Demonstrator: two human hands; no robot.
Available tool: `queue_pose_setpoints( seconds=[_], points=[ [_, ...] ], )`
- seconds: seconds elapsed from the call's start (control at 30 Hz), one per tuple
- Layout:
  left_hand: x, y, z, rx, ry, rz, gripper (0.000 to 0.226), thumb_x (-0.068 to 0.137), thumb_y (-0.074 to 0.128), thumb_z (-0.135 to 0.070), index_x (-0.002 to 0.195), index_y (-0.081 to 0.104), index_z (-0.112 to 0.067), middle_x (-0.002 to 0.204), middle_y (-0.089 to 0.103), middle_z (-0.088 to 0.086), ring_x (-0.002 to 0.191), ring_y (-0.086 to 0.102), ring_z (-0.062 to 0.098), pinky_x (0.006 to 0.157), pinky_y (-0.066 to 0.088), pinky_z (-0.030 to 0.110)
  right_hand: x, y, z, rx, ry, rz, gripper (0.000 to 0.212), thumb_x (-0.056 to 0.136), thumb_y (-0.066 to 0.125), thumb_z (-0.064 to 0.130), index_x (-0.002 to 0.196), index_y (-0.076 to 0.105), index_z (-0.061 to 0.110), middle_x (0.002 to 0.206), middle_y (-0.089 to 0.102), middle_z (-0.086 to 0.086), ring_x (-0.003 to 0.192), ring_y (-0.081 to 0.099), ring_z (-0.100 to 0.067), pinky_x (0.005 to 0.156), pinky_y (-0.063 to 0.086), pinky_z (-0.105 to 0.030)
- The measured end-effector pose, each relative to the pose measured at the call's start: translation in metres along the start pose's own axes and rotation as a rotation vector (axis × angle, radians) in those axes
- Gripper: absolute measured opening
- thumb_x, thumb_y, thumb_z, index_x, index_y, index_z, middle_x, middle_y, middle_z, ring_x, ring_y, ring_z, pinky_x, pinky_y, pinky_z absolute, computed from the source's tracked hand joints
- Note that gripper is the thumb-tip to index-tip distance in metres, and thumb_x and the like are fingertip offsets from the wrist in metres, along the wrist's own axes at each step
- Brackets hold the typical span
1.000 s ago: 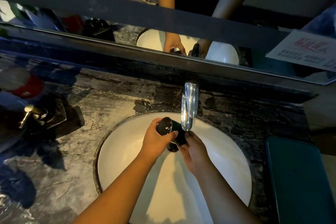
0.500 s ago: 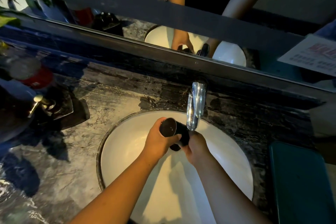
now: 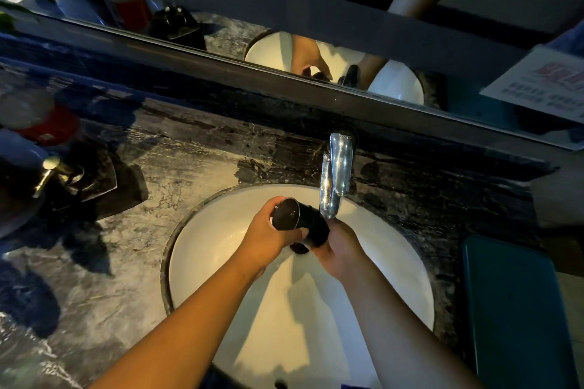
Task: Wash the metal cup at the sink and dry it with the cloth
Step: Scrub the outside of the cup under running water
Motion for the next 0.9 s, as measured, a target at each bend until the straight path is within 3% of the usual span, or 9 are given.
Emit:
queue_pose_setpoints(
  seconds=[0.07,0.13,0.2,0.27,0.33,0.43,0.53,0.73,0.9],
  points=[
    [-0.002,-0.001,0.000,0.063,0.033,0.084,0.055,0.070,0.077,0.014,0.117,0.059,-0.009,0.103,0.062,0.003,0.077,0.065,-0.003,0.063,0.056,0.020,-0.002,-0.003,0.007,-0.048,0.051,0.026,0.026,0.103,0.051,0.019,0.122,0.064,0.006,0.111,0.073,-0.021,0.101,0.069,-0.036,0.091,0.057,-0.050],
    [-0.001,-0.001,0.001,0.120,0.059,0.159,0.056,0.070,0.076,0.017,0.118,0.057,-0.006,0.104,0.061,0.003,0.075,0.064,-0.009,0.063,0.057,0.019,-0.003,-0.007,0.012,-0.076,0.079,0.044,0.022,0.105,0.049,0.018,0.116,0.065,0.008,0.107,0.072,-0.022,0.098,0.068,-0.038,0.093,0.055,-0.052],
    [0.001,0.000,-0.002,0.121,0.059,0.172,0.057,0.072,0.074,0.016,0.120,0.057,-0.010,0.104,0.060,0.001,0.076,0.064,-0.010,0.064,0.057,0.018,-0.004,-0.008,0.013,-0.066,0.083,0.050,0.021,0.105,0.049,0.018,0.114,0.065,0.008,0.104,0.072,-0.021,0.094,0.067,-0.036,0.085,0.057,-0.048],
    [0.004,0.004,-0.003,0.081,0.017,0.173,0.055,0.077,0.072,0.013,0.115,0.057,-0.024,0.103,0.060,-0.003,0.079,0.065,-0.003,0.065,0.057,0.018,-0.006,-0.007,0.011,-0.011,0.082,0.050,0.021,0.105,0.049,0.019,0.113,0.065,0.008,0.104,0.072,-0.020,0.092,0.068,-0.035,0.074,0.059,-0.045],
    [0.006,0.007,-0.004,0.052,-0.043,0.143,0.048,0.084,0.071,0.002,0.113,0.055,-0.032,0.101,0.057,-0.005,0.085,0.063,0.009,0.071,0.059,0.028,-0.005,-0.006,0.005,0.025,0.060,0.065,0.021,0.105,0.049,0.021,0.116,0.064,0.010,0.111,0.071,-0.021,0.099,0.068,-0.037,0.072,0.059,-0.047],
    [0.012,0.007,-0.003,0.036,-0.173,0.022,0.052,0.089,0.072,-0.019,0.136,0.052,-0.029,0.116,0.059,0.006,0.097,0.066,0.027,0.076,0.062,0.041,0.001,-0.010,-0.007,0.024,-0.006,0.072,0.019,0.103,0.053,0.018,0.119,0.062,0.013,0.121,0.068,-0.020,0.108,0.066,-0.039,0.095,0.054,-0.058],
    [0.014,0.006,-0.004,0.031,-0.237,0.001,0.048,0.089,0.072,-0.030,0.135,0.057,-0.031,0.124,0.062,0.012,0.101,0.068,0.032,0.073,0.063,0.041,-0.003,-0.013,-0.017,0.053,-0.031,0.107,0.011,0.099,0.060,0.017,0.110,0.062,0.015,0.126,0.066,-0.018,0.115,0.063,-0.039,0.100,0.050,-0.061],
    [0.006,0.007,-0.007,0.081,-0.142,0.172,0.045,0.090,0.070,-0.015,0.132,0.061,-0.031,0.129,0.057,0.005,0.109,0.063,0.031,0.083,0.060,0.043,-0.012,-0.022,-0.018,0.017,0.051,0.174,0.039,0.091,0.072,0.033,0.123,0.063,0.012,0.125,0.068,-0.020,0.113,0.067,-0.037,0.088,0.059,-0.050],
    [0.009,0.007,-0.004,0.081,-0.137,0.254,0.054,0.086,0.070,-0.005,0.132,0.060,-0.031,0.136,0.052,0.004,0.117,0.058,0.032,0.095,0.054,0.055,-0.018,-0.022,-0.011,0.113,0.160,0.131,0.037,0.089,0.073,0.041,0.112,0.070,0.011,0.115,0.070,-0.023,0.106,0.067,-0.037,0.080,0.059,-0.043]
  ],
)
Point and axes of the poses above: each hand's wrist, its own x-axis towards the middle knuckle, its own y-axis out of the palm, z = x × y, the point moved 2 cm from there along x, towards the middle knuckle
